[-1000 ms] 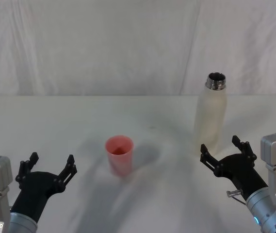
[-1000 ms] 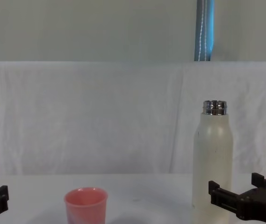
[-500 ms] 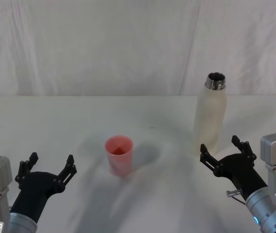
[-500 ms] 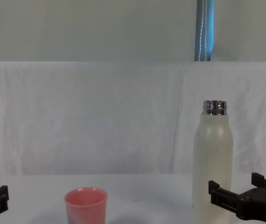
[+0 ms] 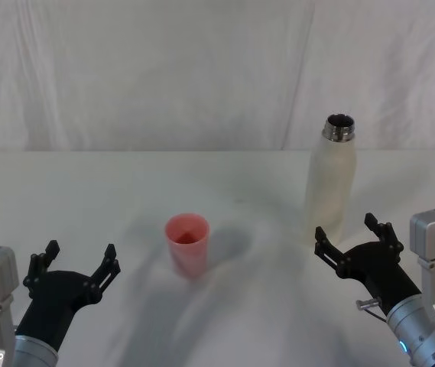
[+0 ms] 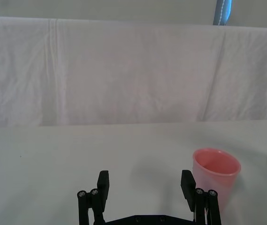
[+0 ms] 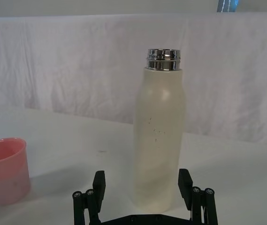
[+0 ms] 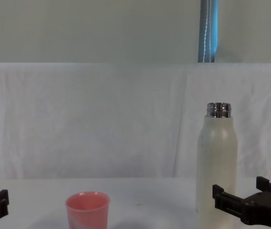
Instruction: Grasp the thermos with one hand and pour water into the cup lid.
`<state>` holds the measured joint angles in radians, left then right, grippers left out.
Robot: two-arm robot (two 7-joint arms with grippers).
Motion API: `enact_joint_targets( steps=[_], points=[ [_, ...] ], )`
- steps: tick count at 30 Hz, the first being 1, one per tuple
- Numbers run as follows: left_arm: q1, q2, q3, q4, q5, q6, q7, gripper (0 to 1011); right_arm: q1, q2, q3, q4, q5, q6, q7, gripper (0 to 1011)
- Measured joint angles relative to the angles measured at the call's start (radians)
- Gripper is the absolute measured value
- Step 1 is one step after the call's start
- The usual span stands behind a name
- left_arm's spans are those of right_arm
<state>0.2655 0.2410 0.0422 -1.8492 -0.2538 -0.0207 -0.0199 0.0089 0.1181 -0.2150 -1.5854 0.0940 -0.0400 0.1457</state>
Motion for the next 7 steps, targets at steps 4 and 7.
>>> enact_joint_targets(
  steps=[4, 7],
  points=[
    [0.000, 0.000, 0.000, 0.000, 0.000, 0.000, 0.000, 1001, 0.000, 0.000, 0.000, 0.000, 0.000, 0.000, 0.000, 1002],
    [0.000, 0.000, 0.000, 0.000, 0.000, 0.000, 0.000, 1001, 0.000, 0.000, 0.000, 0.000, 0.000, 0.000, 0.000, 1002]
  ],
)
